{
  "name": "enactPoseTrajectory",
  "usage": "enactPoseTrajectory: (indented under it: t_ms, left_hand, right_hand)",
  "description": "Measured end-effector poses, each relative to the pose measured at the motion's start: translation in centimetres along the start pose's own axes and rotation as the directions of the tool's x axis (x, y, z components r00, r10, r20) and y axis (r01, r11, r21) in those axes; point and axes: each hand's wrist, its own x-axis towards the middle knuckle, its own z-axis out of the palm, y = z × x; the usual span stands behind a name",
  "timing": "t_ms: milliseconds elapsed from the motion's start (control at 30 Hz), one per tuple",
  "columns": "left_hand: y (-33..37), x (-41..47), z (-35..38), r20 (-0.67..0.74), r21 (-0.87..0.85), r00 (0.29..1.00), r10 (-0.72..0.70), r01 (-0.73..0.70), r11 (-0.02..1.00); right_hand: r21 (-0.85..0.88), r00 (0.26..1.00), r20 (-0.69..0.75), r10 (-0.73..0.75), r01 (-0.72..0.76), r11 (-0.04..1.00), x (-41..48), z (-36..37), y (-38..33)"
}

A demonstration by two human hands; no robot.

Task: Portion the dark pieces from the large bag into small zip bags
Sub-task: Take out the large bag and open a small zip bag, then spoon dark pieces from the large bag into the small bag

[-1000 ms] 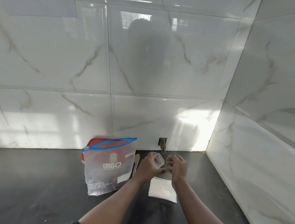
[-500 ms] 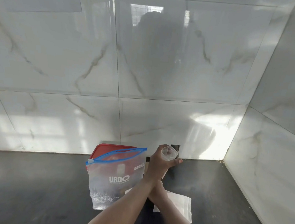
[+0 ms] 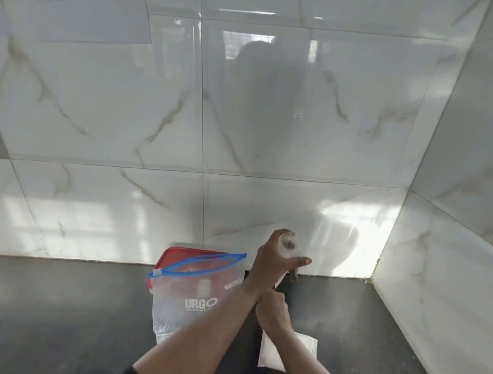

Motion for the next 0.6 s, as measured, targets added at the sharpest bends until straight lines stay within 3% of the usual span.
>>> enactPoseTrajectory:
  t_ms: [133, 300, 500, 600]
  left_hand:
    - [3.7, 1.3, -2.2, 0.048, 0.197, 0.995, 0.093, -0.101, 0.975]
    - [5.0, 2.2, -7.5, 0.096, 0.556, 0.993, 0.075, -0.116, 0.823]
    - [3.2, 0.4, -13.4, 0.039, 0.761, 0.992, -0.116, 0.046, 0.647]
    - [2.4, -0.7, -15.0, 0.020, 0.745, 0.981, -0.193, 0.114, 0.657]
  right_hand:
    - [0.214, 0.997, -0.052, 0.062, -0.050, 0.976, -0.3, -3.8, -2.0]
    - [0.372, 0.992, -0.112, 0.060, -0.014, 0.928, -2.1, -6.5, -5.7]
    - [0.252, 0.996, -0.089, -0.011, 0.033, 0.967, -3.4, -6.4, -9.7]
    - [0.208, 0.997, -0.059, -0.039, 0.051, 0.977, -4.3, -5.7, -10.8]
